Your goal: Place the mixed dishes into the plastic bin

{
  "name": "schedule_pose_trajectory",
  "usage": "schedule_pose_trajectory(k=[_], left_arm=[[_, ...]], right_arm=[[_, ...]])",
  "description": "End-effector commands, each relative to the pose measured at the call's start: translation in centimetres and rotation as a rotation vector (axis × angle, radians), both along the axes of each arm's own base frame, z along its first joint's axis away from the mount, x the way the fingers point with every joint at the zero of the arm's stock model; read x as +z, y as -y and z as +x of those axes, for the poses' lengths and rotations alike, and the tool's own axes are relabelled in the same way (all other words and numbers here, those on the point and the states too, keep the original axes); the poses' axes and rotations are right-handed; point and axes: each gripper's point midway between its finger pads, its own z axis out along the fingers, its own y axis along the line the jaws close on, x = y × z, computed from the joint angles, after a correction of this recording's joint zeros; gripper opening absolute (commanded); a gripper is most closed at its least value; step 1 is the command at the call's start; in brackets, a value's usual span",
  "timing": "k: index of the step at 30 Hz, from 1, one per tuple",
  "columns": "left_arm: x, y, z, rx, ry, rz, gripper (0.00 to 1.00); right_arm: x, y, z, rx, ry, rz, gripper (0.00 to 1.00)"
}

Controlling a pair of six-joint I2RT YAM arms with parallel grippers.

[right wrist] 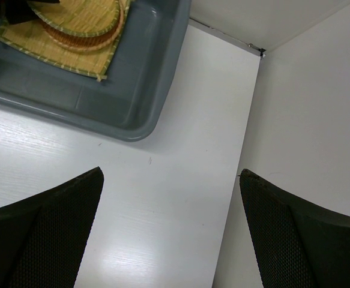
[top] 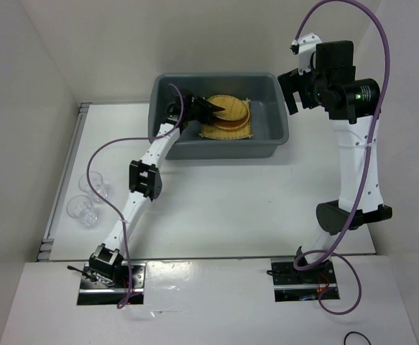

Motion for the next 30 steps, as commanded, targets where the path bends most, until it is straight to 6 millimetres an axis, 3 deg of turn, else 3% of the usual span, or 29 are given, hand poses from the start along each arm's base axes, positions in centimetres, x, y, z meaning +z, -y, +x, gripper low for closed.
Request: schedule_pose_trajectory(k=[1,4,9,11,13,14,16,20,21,22,24,25,27,28,29,30], left_arm=[[0.8,-0.9,0.3,-0.011,0.026,-0.034,0.51],[1.2,-0.7,-0.2,-0.031,0.006,-0.046,0.63],[4.6,-1.7,-0.7,0.009,0.006,0.03,0.85],[5.1,-2.4,-1.0,0.028,-0.001,0.082,0.92],[7.4,-3.0,-1.3,0.052,0.022,0.111,1.0],[8.7,-3.2,-1.7,0.041,0.044,0.13,1.0],[9.3,-2.9,-2.3,0.005,0.068,0.131,1.0],[7.2,-2.3,-4.9,-0.143,0.036,0.167,1.0],[7.8,-2.7,-5.1,-0.14,0.054,0.205,1.0],[9.9,-2.8,-6.1,-0.145,0.081,0.239,1.0],[12.2,-3.7,-6.3,-0.118,0.181,0.346,1.0],[15.3,-4.3,-7.0,-0.107,0.24,0.369,1.0],[17.3,-5.8,-7.5,-0.09,0.33,0.479,1.0],[19.1,-7.6,-8.6,-0.072,0.341,0.539,1.0],[19.1,-9.4,-8.7,-0.025,0.334,0.64,1.0],[18.1,-11.3,-10.2,-0.06,0.306,0.768,1.0]], right_arm=[[0.9,0.1,-0.3,-0.001,0.03,0.012,0.98],[0.9,0.1,-0.3,-0.001,0.03,0.012,0.98],[1.2,0.0,-0.3,0.006,0.038,0.018,0.98],[1.2,-0.3,-0.1,0.016,0.04,0.024,0.98],[1.6,-0.3,-0.2,0.016,0.05,0.027,0.98],[1.9,-0.2,-0.2,0.016,0.06,0.029,0.98],[1.9,-0.5,0.0,0.022,0.059,0.043,0.98],[2.6,-0.9,-0.2,0.041,0.079,0.058,0.98],[2.6,-1.0,-0.2,0.049,0.078,0.062,0.98],[2.6,-1.0,-0.2,0.049,0.078,0.062,0.98],[2.1,-1.2,-0.1,0.056,0.065,0.065,0.98],[2.1,-1.2,-0.1,0.056,0.065,0.065,0.98],[1.8,-1.5,-0.1,0.062,0.054,0.077,0.98],[1.8,-1.5,-0.1,0.062,0.054,0.077,0.98],[1.8,-1.7,-0.1,0.071,0.053,0.082,0.98],[2.1,-1.7,-0.1,0.072,0.062,0.084,0.98]])
